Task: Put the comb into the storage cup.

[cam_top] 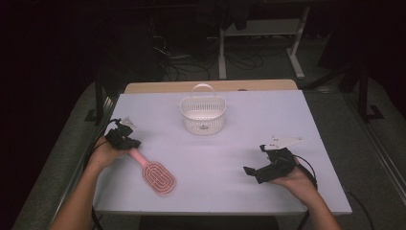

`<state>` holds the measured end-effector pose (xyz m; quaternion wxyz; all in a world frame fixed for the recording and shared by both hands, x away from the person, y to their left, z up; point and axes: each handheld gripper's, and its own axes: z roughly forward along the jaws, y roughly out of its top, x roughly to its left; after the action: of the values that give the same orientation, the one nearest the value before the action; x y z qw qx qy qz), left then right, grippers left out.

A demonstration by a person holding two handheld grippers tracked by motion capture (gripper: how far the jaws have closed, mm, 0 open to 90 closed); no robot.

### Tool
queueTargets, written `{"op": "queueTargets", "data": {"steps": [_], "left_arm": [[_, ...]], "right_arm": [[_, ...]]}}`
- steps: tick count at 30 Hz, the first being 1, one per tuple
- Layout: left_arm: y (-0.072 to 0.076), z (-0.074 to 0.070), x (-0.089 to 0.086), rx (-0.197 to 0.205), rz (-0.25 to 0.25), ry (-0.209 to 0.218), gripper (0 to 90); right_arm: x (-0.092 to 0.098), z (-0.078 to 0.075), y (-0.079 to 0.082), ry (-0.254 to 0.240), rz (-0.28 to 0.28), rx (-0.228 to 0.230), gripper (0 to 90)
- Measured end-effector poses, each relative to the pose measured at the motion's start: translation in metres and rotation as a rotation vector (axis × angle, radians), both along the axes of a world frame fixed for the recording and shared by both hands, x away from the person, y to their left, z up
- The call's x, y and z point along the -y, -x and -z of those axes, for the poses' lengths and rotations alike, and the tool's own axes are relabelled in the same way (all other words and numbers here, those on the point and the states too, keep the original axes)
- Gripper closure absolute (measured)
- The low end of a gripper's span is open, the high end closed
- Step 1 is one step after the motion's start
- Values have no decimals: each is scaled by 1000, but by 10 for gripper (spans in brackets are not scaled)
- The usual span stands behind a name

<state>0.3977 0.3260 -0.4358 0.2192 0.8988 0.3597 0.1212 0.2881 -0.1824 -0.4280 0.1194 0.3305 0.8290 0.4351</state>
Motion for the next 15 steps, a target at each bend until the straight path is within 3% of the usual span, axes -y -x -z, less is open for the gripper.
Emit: {"op": "queueTargets", "data": {"steps": [15], "left_arm": [[14,0,-17,-10,-7,-6,900]], "right_arm": [[-1,1,0,-1,1,-3,0]]}}
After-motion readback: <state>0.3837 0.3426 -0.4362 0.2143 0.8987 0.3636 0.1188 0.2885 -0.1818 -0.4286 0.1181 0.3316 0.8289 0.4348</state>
